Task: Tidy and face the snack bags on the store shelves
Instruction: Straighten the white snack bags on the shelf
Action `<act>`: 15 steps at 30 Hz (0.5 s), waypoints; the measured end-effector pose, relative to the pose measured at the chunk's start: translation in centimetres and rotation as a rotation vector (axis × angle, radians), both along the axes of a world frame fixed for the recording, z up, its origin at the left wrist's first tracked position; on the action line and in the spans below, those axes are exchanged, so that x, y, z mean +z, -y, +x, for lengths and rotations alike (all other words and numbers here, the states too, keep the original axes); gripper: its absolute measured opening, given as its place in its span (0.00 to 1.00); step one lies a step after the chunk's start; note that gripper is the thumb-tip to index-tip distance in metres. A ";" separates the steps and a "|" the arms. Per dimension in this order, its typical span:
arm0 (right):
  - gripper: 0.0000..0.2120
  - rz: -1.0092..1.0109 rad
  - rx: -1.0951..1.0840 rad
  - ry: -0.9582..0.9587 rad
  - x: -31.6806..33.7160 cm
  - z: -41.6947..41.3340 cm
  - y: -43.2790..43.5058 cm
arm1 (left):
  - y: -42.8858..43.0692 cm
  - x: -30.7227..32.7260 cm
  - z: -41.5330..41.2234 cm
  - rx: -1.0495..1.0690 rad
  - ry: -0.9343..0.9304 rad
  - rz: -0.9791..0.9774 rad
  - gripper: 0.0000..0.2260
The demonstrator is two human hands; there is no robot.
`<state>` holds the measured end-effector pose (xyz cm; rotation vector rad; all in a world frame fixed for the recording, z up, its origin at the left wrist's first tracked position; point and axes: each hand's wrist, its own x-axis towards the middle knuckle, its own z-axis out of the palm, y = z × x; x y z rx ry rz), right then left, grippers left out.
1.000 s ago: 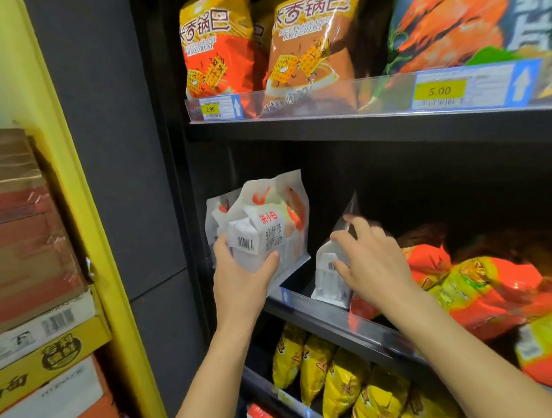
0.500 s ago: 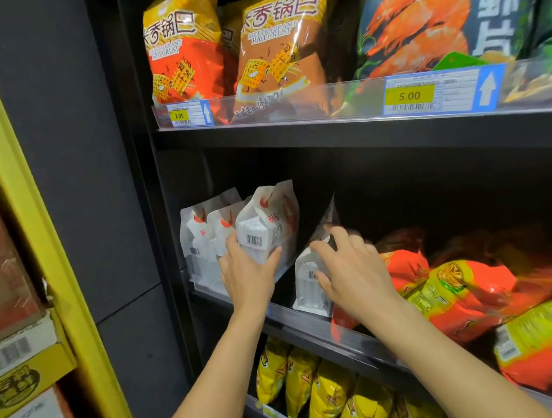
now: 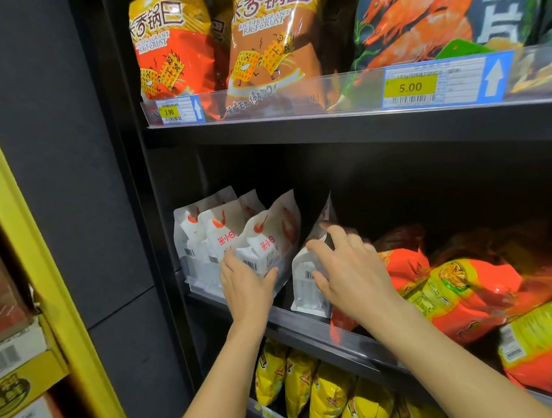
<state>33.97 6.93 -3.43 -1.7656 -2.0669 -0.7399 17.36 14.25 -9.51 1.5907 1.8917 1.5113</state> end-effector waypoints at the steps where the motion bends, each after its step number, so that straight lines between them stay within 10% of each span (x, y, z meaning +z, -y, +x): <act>1: 0.26 0.003 0.005 -0.005 0.0 0.0 0.0 | 0.4 0.1 0.1 0.015 -0.005 0.006 0.46; 7: 0.32 0.066 0.094 -0.100 0.1 0.3 0.1 | 4.5 0.6 1.4 -0.028 -0.001 0.367 0.35; 15: 0.33 0.091 0.043 -0.089 0.5 0.8 1.7 | 4.6 1.2 4.4 -0.374 0.033 0.141 0.34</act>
